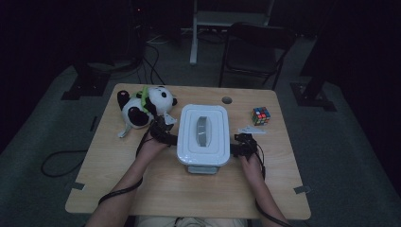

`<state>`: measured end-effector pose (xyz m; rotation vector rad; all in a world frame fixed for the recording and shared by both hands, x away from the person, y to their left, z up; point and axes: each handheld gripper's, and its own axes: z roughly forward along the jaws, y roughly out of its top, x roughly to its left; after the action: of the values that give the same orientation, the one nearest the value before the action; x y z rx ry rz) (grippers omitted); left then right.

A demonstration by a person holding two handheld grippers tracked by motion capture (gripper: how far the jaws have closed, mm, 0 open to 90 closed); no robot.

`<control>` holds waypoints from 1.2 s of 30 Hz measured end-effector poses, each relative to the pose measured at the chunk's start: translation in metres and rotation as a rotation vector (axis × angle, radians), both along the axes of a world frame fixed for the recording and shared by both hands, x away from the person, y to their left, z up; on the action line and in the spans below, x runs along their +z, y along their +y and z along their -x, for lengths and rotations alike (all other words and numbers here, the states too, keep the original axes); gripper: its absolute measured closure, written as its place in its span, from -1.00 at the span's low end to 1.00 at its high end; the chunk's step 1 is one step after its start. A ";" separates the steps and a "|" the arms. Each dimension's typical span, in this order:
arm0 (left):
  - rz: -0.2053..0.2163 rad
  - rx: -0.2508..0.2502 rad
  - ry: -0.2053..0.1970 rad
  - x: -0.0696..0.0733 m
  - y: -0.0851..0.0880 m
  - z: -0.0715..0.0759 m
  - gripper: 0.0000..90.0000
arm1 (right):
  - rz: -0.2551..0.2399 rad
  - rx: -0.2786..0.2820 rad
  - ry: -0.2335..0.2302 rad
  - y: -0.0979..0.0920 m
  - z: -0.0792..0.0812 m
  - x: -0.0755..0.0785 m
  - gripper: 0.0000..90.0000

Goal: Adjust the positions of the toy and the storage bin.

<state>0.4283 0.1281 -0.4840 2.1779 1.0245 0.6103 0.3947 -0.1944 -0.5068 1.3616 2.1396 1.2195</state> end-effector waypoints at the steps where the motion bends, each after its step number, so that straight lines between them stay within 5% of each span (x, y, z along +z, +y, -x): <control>1: -0.004 0.000 0.000 0.000 0.001 0.002 -0.88 | 0.000 0.006 0.000 0.000 0.002 0.000 -0.35; 22: -0.018 -0.030 -0.004 0.002 0.013 0.039 -0.88 | 0.002 0.084 0.012 0.009 0.036 0.001 -0.35; 36: 0.013 -0.063 -0.016 0.002 0.007 0.041 -0.88 | -0.007 0.085 0.024 0.002 0.057 0.000 -0.35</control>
<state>0.3874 0.1356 -0.4825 2.1817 0.9455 0.5891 0.3380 -0.1928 -0.5072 1.3061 2.2326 1.2492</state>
